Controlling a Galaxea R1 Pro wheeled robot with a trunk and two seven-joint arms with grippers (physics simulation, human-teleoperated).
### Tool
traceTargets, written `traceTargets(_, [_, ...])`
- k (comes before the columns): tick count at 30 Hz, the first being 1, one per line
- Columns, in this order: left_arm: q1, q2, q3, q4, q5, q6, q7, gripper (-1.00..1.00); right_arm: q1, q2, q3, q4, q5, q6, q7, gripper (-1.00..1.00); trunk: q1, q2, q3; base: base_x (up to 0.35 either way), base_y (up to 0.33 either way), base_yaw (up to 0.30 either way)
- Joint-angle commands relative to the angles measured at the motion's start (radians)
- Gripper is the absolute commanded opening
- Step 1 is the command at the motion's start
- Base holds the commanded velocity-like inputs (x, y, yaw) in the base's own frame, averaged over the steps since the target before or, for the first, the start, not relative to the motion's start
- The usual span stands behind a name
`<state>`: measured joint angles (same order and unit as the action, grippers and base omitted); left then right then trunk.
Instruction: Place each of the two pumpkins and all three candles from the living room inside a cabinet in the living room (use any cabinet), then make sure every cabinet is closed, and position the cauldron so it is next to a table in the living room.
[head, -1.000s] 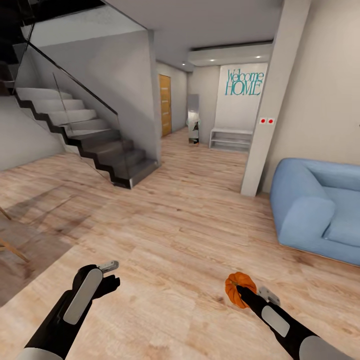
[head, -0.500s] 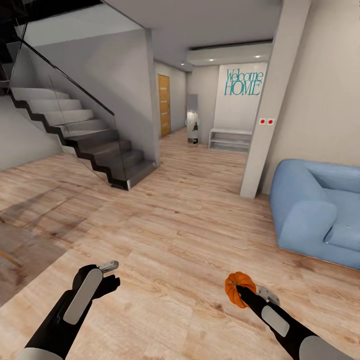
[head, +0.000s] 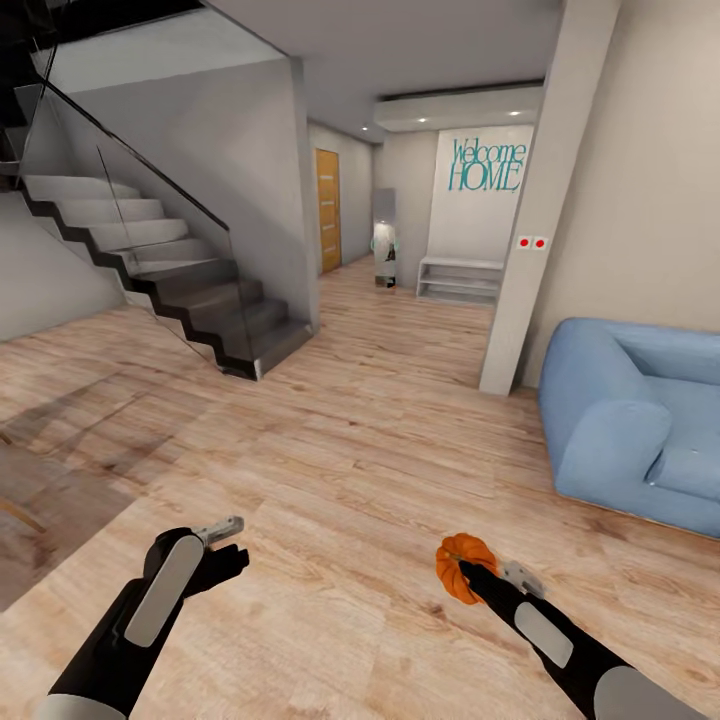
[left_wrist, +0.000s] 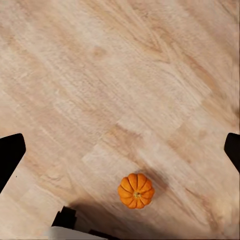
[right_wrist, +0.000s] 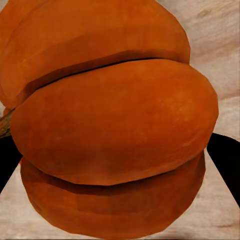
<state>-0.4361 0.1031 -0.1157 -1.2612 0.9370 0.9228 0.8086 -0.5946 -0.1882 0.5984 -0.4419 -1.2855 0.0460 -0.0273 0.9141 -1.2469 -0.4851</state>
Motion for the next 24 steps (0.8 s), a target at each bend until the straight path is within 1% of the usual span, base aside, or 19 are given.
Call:
traceTargets(1, [-0.001,0.003,0.003,-0.001,0.009,0.002,-0.028,1.00,-0.001,-0.002,0.004,-0.022,-0.003,0.024,-0.004,-1.00,0.000,-0.001,-0.001,-0.001,0.000,0.000])
traceTargets(3, [-0.001,0.005,0.011,-0.001,0.008,0.006,-0.091,1.00,-0.001,-0.002,0.004,-0.066,0.000,0.083,-0.002,-1.00,0.000,-0.001,-0.001,0.000,0.000,0.000])
traceTargets(4, [-0.001,0.006,0.015,0.000,0.008,0.012,-0.113,1.00,-0.001,-0.002,0.003,-0.086,0.000,0.118,-0.001,-1.00,0.000,-0.001,-0.001,0.000,0.000,0.000])
traceTargets(7, [-0.002,0.007,0.025,0.000,0.008,0.029,-0.145,1.00,-0.002,0.000,-0.002,-0.133,0.002,0.233,-0.001,-1.00,0.012,-0.022,-0.011,0.000,0.000,0.000])
traceTargets(9, [-0.003,0.007,0.030,0.000,0.009,0.033,-0.152,1.00,-0.005,0.000,-0.005,-0.174,0.003,0.288,0.000,-1.00,0.019,-0.036,-0.017,0.000,0.000,0.000])
traceTargets(12, [-0.011,0.007,0.032,0.004,0.010,0.035,-0.156,1.00,-0.005,0.001,-0.006,-0.223,0.002,0.334,-0.001,-1.00,0.031,-0.057,-0.026,0.000,0.000,0.000])
traceTargets(16, [-0.015,0.006,0.033,0.010,0.012,0.036,-0.170,1.00,-0.004,0.001,-0.007,-0.246,0.003,0.383,0.002,-1.00,0.046,-0.085,-0.039,0.000,0.000,0.000])
traceTargets(19, [-0.016,0.005,0.032,0.013,0.014,0.036,-0.211,1.00,-0.004,-0.003,-0.008,-0.267,0.003,0.397,0.009,-1.00,0.058,-0.106,-0.048,0.000,0.000,0.000])
traceTargets(21, [-0.016,0.004,0.032,0.019,0.014,0.035,-0.246,1.00,-0.004,-0.006,-0.008,-0.279,0.002,0.408,0.025,-1.00,0.065,-0.120,-0.054,0.000,0.000,0.000])
traceTargets(24, [-0.016,0.003,0.031,0.047,0.010,0.030,-0.293,1.00,-0.004,-0.008,-0.009,-0.341,0.002,0.458,0.046,-1.00,0.077,-0.141,-0.064,0.000,0.000,0.000])
